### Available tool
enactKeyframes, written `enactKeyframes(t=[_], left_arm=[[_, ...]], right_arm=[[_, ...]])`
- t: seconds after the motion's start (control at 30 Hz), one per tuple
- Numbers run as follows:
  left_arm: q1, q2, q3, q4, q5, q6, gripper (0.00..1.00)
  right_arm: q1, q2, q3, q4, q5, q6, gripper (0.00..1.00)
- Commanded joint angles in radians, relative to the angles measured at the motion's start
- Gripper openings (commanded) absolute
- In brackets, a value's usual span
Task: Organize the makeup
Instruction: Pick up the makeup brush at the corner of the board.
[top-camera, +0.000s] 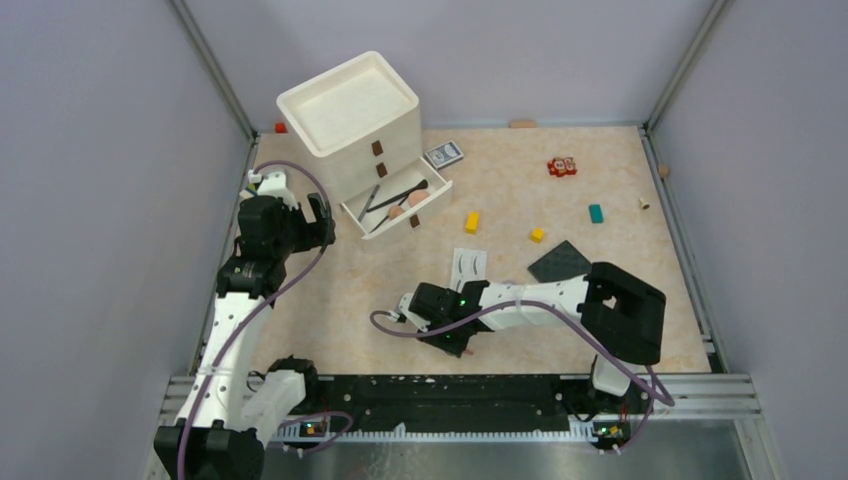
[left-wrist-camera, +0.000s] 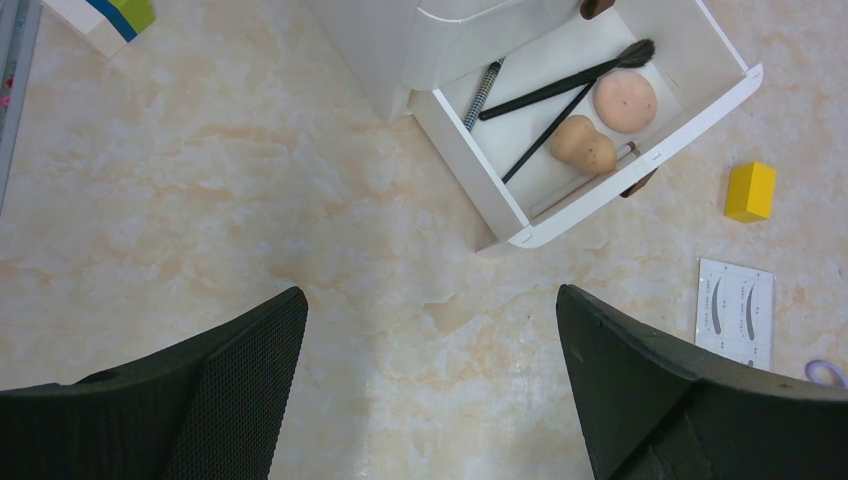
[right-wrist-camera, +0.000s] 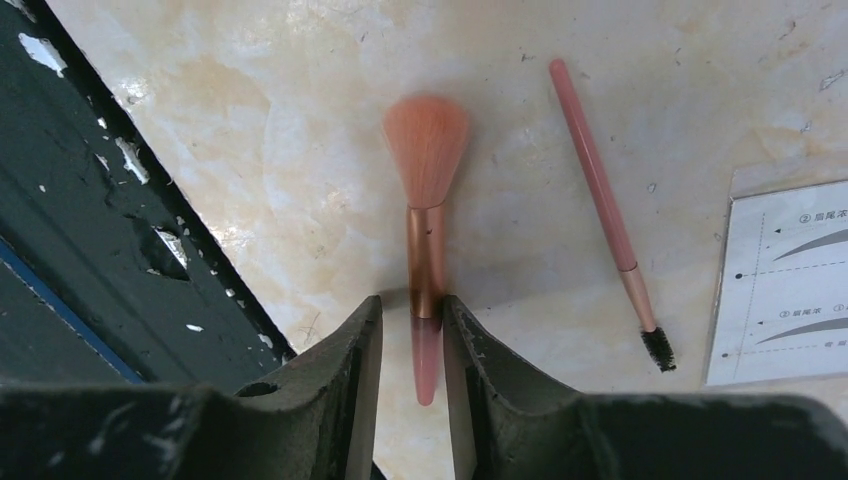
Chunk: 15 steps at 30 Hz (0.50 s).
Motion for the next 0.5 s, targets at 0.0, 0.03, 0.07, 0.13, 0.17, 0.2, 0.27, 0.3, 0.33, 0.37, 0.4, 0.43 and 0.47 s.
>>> enactKeyframes(t=[0.0,0.03,0.07,0.13,0.17,0.2,0.27,0.3,0.33,0.37,0.4,0.43,0.47], left_arm=[[-0.001,-0.012,0.013,0.041,-0.002,0.003,0.99],[-0.001,-0.013,0.013,0.041,-0.001,0.003,0.99],[-0.001,-0.013,0.012,0.041,-0.002,0.003,0.99],[-0.001,-0.015,0.011,0.039,-0.004,0.003,0.99],[-0.001,-0.015,0.011,0.040,-0.006,0.003,0.99],[-0.001,-0.017,0.011,0.040,-0.007,0.002,0.99],[-0.001,-0.016,0.011,0.040,-0.009,0.002,0.99],[-0.001,-0.015,0.011,0.040,-0.008,0.002,0.99],[-0.002,-0.015,0.011,0.040,-0.007,0.002,0.99],[-0.001,-0.015,0.011,0.040,-0.007,0.002,0.99],[-0.001,-0.014,0.011,0.041,-0.008,0.002,0.99],[-0.001,-0.014,0.011,0.041,-0.007,0.002,0.99],[-0.001,-0.013,0.011,0.041,-0.008,0.002,0.99]], right_arm=[[0.031,0.054,0.025,-0.024,0.064,0.012,0.28],[0.035,0.058,0.026,-0.027,0.072,0.014,0.28],[0.037,0.061,0.025,-0.027,0.077,0.015,0.28],[0.041,0.068,0.024,-0.026,0.082,0.016,0.26],[0.042,0.069,0.022,-0.025,0.087,0.019,0.24],[0.042,0.070,0.021,-0.023,0.093,0.021,0.22],[0.042,0.068,0.019,-0.018,0.103,0.027,0.16],[0.043,0.066,0.020,-0.016,0.107,0.028,0.13],[0.042,0.061,0.020,-0.013,0.108,0.029,0.10],[0.042,0.054,0.018,-0.008,0.111,0.031,0.09],[0.043,0.044,0.017,-0.002,0.114,0.032,0.06],[0.042,0.035,0.015,0.004,0.118,0.034,0.04],[0.042,0.020,0.013,0.013,0.124,0.036,0.01]])
